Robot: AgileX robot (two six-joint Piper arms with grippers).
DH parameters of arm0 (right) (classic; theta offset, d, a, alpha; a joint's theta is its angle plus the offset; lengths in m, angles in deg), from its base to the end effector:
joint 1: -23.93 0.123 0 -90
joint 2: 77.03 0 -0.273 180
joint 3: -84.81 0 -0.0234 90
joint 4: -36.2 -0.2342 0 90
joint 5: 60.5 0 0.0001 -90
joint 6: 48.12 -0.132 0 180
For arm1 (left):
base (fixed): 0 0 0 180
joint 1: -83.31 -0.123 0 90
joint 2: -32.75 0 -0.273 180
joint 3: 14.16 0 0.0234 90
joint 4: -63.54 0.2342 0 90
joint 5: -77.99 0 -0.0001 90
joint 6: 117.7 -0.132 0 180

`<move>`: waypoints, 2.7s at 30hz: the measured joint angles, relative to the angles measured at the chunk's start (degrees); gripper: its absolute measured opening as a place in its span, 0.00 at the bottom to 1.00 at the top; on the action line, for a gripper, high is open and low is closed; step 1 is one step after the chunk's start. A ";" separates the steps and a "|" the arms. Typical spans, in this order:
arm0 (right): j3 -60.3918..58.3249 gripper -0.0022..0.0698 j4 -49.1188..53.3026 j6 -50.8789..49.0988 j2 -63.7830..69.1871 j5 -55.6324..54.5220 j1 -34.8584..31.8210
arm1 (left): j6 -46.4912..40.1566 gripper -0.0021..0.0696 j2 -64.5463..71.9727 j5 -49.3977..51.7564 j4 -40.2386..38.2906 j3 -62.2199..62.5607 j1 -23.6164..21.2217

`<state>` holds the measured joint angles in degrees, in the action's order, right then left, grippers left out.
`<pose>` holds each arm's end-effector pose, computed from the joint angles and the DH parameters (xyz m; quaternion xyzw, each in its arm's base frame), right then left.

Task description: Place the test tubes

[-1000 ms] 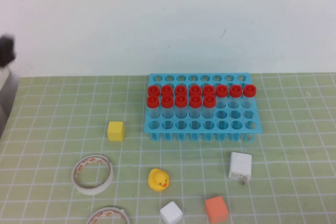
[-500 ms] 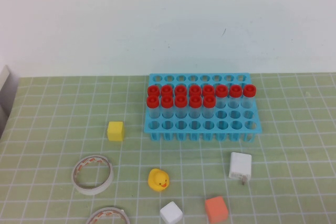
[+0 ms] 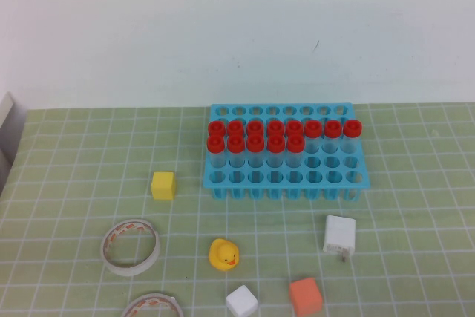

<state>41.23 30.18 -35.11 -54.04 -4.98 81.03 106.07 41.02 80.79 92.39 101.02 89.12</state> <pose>0.0262 0.0615 0.2746 -0.4977 0.7182 0.2299 0.4285 0.0748 -0.0044 0.2856 -0.0581 0.6098 -0.1353 0.7788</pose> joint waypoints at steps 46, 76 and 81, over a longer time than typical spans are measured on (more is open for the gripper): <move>0.00 0.03 0.00 0.00 0.00 0.00 0.00 | -46.43 0.03 -0.93 15.18 -29.70 -13.00 -1.76; 0.00 0.03 0.00 0.00 0.00 0.00 0.00 | -45.14 0.03 -0.93 15.18 -30.53 -13.00 -2.32; 0.00 0.03 0.00 -0.09 0.00 0.00 0.00 | -45.14 0.03 -0.93 15.18 -30.53 -13.00 -2.32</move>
<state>41.23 30.18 -35.21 -54.04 -4.98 81.03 60.94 40.09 95.97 61.86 88.01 86.80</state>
